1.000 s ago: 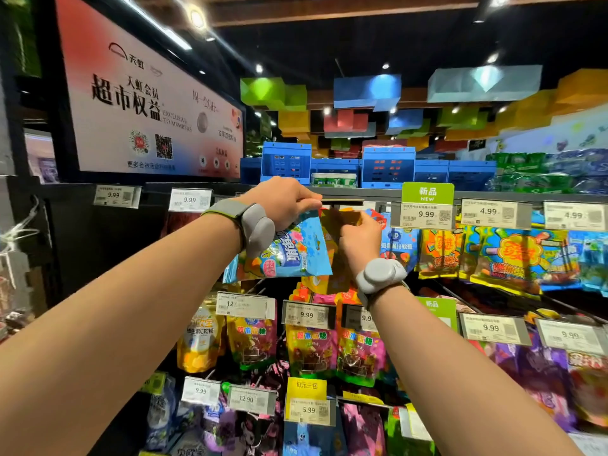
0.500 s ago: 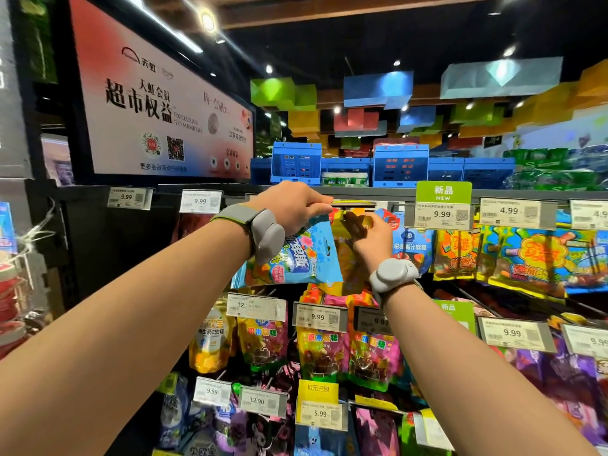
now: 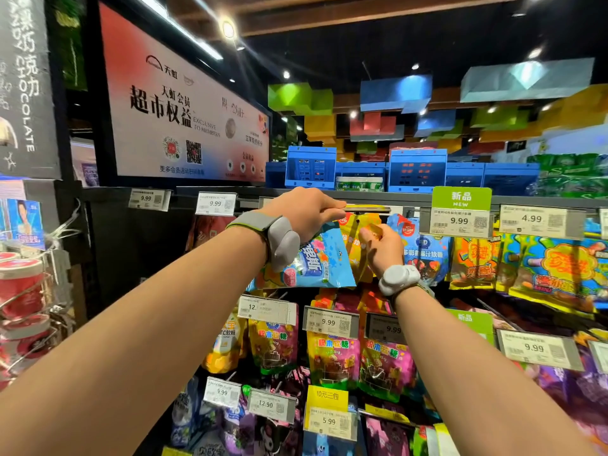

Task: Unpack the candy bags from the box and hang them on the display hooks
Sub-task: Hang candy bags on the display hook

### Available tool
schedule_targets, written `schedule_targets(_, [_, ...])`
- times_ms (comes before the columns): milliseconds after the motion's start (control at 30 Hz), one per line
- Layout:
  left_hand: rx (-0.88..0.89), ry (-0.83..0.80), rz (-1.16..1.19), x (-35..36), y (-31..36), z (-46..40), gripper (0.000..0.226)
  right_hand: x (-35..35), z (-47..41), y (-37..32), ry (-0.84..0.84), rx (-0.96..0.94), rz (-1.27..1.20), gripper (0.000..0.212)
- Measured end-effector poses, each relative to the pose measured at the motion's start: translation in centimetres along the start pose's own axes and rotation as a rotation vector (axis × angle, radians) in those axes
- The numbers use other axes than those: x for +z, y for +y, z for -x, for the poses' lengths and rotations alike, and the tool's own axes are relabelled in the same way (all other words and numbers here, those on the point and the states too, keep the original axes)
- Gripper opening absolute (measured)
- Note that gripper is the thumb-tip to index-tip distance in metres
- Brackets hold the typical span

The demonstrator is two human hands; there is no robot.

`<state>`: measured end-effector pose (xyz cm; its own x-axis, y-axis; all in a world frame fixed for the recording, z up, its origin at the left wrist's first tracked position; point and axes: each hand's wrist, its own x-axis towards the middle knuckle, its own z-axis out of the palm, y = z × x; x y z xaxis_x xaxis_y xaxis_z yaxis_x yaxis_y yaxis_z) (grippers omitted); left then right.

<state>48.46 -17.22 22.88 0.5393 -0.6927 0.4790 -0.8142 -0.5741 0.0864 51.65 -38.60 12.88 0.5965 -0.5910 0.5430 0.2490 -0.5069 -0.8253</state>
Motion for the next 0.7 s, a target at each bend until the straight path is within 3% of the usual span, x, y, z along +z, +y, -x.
schedule_targets(433, [-0.023, 0.016, 0.014, 0.5, -0.3, -0.1, 0.043, -0.2, -1.4, -0.1, 0.064, 0.078, 0.246, 0.044])
schedule_targets(700, [-0.008, 0.028, 0.048, 0.6, -0.2, -0.1, 0.042, -0.9, -1.2, -0.4, 0.134, 0.194, 0.103, 0.036])
